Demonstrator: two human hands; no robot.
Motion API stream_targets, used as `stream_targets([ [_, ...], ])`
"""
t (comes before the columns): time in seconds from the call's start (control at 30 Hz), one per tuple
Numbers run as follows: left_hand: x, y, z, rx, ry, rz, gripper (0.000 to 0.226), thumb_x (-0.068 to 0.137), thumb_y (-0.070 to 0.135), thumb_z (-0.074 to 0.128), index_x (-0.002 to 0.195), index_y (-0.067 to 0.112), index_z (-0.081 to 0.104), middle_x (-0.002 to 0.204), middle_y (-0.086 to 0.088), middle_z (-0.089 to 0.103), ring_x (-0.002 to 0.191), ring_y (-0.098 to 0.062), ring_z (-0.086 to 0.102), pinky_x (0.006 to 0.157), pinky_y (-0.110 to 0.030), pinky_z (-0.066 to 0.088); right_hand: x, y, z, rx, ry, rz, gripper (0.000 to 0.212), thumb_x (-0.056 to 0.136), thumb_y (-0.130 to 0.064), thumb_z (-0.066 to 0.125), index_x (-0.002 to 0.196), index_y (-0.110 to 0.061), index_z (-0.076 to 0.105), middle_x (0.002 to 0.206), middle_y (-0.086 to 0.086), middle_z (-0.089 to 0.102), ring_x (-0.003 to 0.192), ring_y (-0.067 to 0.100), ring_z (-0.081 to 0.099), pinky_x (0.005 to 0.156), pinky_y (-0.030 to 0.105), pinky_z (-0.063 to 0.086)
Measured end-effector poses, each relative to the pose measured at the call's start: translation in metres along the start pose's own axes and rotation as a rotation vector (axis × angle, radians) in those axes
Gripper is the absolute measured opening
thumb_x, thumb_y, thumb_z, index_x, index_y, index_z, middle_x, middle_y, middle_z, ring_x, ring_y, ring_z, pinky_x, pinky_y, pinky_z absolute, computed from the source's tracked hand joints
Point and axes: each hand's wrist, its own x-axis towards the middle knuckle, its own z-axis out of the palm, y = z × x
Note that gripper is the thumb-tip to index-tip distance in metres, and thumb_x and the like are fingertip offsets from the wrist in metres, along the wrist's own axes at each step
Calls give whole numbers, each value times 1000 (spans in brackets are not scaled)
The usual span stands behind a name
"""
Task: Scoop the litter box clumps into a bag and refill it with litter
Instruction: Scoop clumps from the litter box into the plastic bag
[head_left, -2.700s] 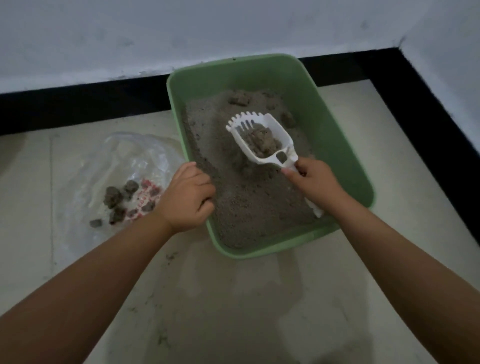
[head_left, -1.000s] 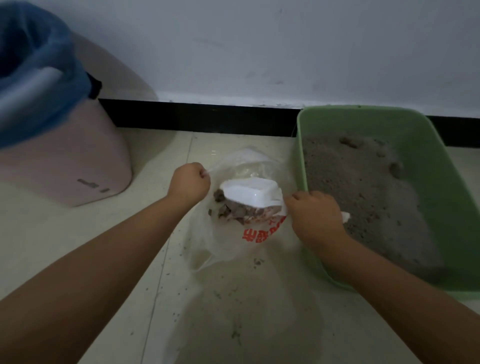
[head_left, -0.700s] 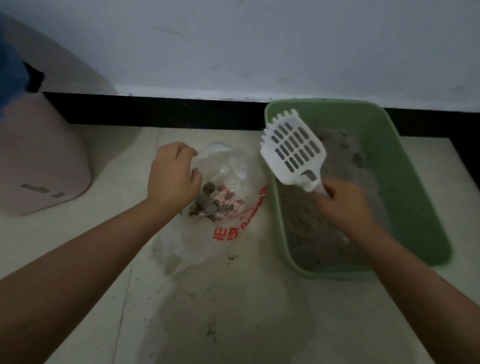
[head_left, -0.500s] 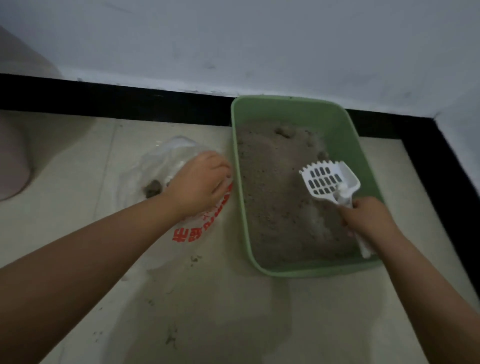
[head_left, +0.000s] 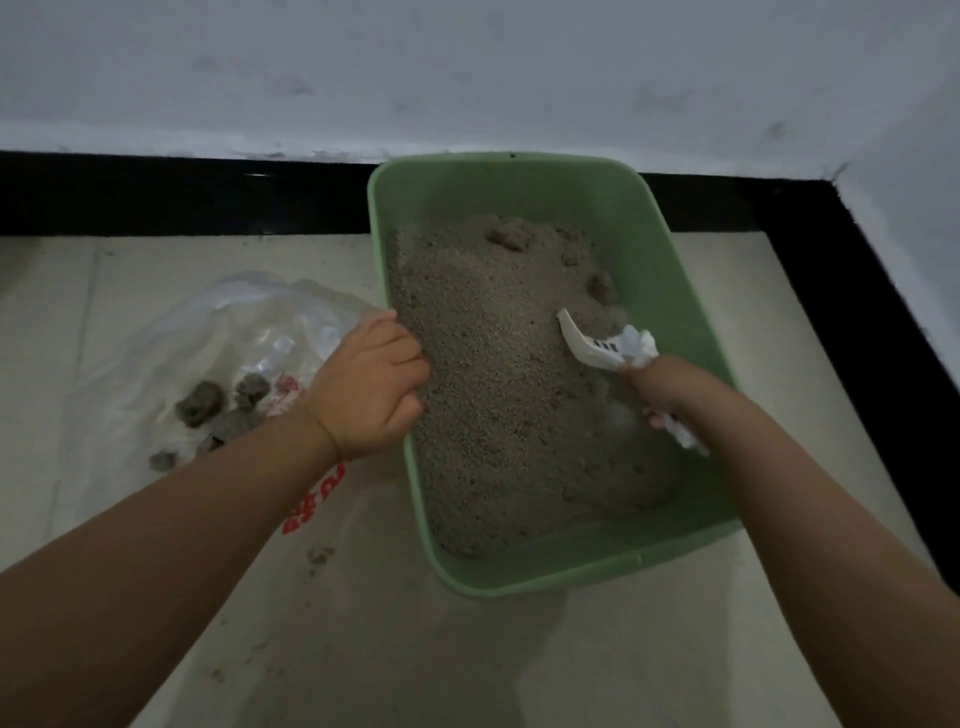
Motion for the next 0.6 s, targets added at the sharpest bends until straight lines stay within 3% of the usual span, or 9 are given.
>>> stream_targets([
  [0.1,1,-2,5,-10,43,22,31,69,19,33,53,3,54,54,-12,47,68,-21,29,90,-35,30,24,-21,2,-50,-5,25,43,101,-28,30,136,-3,34,71,9,44,45,17,44,23,6,27],
  [0.17,2,-3,6,-5,55,37,31,69,19,34,54,3,54,55,-12,47,69,-21,31,91,-35,30,42,-29,9,-69,-5,-11,46,101,-27,29,144,-14,22,111,18,52,64,19,47,46,21,52],
  [0.2,2,-4,7,-4,57,47,31,69,19,34,55,3,55,55,-12,48,70,-22,31,91,-35,30,50,-31,13,-50,4,-34,47,101,-25,28,146,-22,16,131,20,43,74,22,48,63,33,57],
  [0.23,1,-5,7,-2,58,56,31,69,19,34,55,3,55,56,-12,48,70,-22,32,92,-35,30,60,-30,17,-74,29,-79,49,101,-24,28,146,-26,11,138,23,37,78,24,48,66,39,55],
  [0.33,3,-6,9,4,62,69,31,69,20,34,55,3,56,56,-11,48,71,-22,32,93,-36,29,82,-27,19,-312,91,-220,51,100,-23,26,148,-19,6,117,27,51,62,26,52,52,29,43],
  [0.4,2,-6,11,13,68,70,31,69,20,35,55,3,57,56,-11,49,71,-21,32,94,-36,29,94,-24,17,-462,137,-256,46,101,-22,25,143,-4,20,114,27,56,87,35,59,73,37,46],
  [0.47,0,-6,13,11,70,69,31,69,19,35,55,3,57,56,-11,49,71,-21,32,94,-36,28,99,-19,16,-549,191,-270,44,101,-22,26,135,5,35,122,29,54,109,39,54,89,40,43],
  [0.6,4,-6,10,27,48,83,30,68,20,35,55,4,56,56,-11,49,71,-21,32,93,-37,29,97,-10,22,-423,263,-353,45,101,-26,31,125,9,46,119,31,57,110,41,54,88,40,42],
])
